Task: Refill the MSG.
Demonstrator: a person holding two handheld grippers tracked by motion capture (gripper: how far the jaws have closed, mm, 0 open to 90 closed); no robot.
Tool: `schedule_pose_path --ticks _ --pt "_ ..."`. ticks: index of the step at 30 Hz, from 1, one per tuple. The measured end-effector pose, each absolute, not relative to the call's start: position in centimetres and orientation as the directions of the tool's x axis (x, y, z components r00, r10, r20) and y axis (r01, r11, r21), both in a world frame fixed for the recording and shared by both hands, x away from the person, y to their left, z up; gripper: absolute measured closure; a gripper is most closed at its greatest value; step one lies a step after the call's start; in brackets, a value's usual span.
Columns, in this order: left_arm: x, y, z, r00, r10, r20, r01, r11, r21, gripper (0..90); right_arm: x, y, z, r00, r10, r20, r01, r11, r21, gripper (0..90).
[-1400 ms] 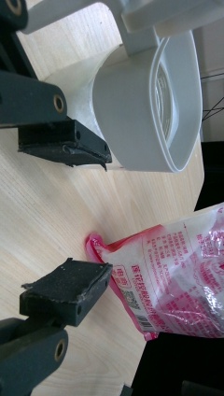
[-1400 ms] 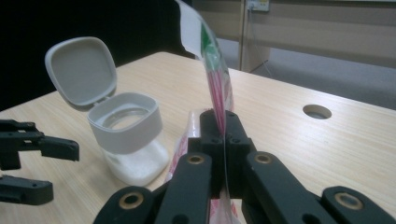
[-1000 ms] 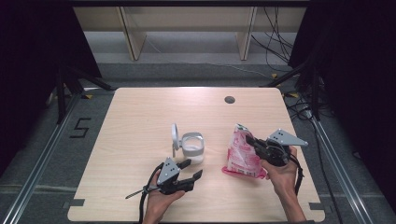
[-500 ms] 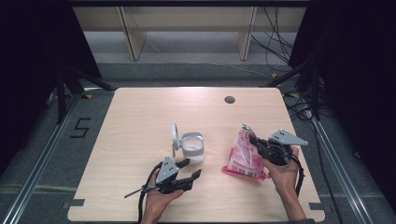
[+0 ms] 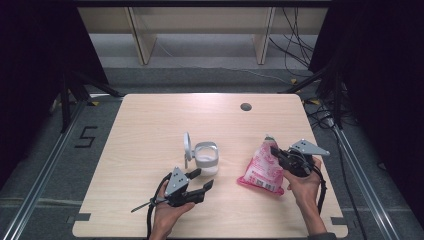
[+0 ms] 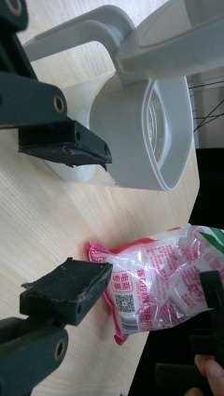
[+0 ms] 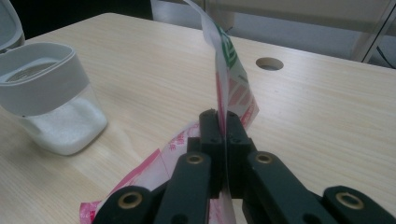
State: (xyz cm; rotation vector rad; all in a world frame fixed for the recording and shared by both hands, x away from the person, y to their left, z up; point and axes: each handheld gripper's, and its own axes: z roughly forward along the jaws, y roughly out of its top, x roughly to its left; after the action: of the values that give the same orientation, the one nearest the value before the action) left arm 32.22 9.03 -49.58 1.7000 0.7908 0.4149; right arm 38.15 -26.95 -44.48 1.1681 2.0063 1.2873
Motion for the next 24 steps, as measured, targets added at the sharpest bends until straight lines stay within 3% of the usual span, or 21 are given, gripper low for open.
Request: schedule_pose_path --ticks 24 --pt "32.5 9.8 -49.4 0.697 0.705 -0.13 0.288 -0.108 0.952 40.1 38.1 -28.2 -45.5 -0.44 0.895 0.079 0.447 0.142 0.883 85.3"
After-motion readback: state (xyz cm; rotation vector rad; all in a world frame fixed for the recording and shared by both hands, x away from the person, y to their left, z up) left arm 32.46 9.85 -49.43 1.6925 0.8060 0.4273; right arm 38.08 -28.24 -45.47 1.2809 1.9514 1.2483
